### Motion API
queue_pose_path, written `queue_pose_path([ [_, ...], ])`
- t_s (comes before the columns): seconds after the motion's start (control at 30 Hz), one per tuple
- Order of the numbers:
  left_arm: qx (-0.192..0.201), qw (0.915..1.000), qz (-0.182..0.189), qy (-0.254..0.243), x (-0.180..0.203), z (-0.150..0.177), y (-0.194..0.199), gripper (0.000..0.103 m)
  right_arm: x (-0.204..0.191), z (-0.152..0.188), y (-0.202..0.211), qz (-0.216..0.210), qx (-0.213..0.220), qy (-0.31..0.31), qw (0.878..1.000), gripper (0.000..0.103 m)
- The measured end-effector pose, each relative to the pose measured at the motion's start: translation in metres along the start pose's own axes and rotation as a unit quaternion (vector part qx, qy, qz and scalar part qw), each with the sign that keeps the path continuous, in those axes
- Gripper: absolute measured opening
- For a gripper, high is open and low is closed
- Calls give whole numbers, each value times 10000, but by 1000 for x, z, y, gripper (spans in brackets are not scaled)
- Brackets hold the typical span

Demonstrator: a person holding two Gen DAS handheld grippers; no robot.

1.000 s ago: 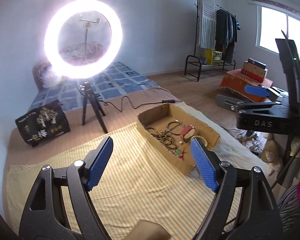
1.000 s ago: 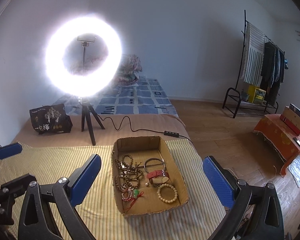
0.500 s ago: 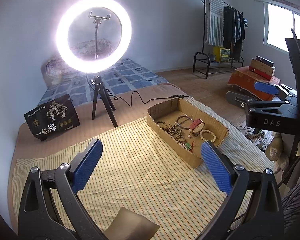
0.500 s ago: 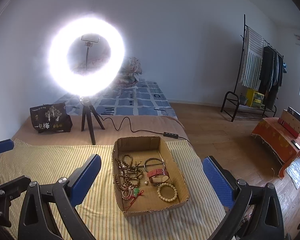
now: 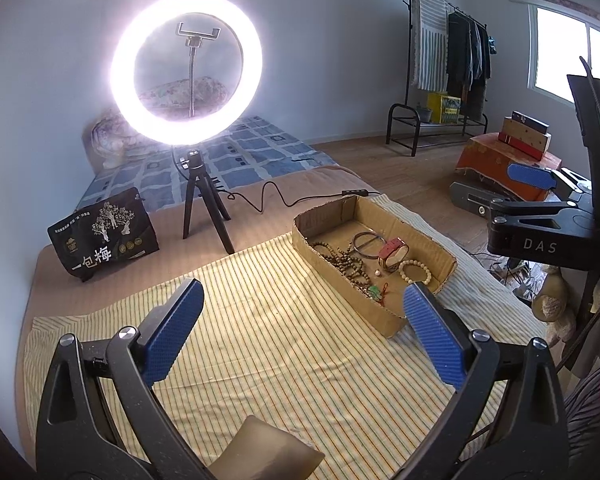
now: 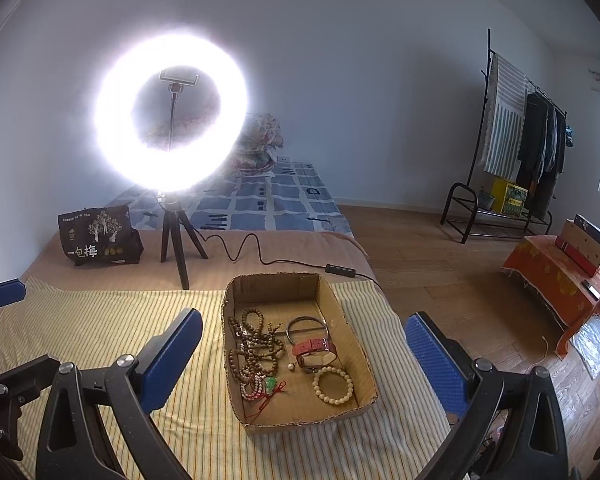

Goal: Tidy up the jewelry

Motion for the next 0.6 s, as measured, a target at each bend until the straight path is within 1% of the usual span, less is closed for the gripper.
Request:
queue_pose_path([
  [0.6, 7, 10000, 0, 4, 1, 0, 0, 102, -2, 1, -2, 43, -28, 66, 10000, 103],
])
Point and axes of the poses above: each gripper's, at about its wrist camera, not at the fingertips, and y roughly against the way its jaws point, x to its right, z to its underside, the point moved 1 cm from there along -y, roughly the way its jaws point, and after that the axes turned 3 degrees about -x, right-handed, at the moved point
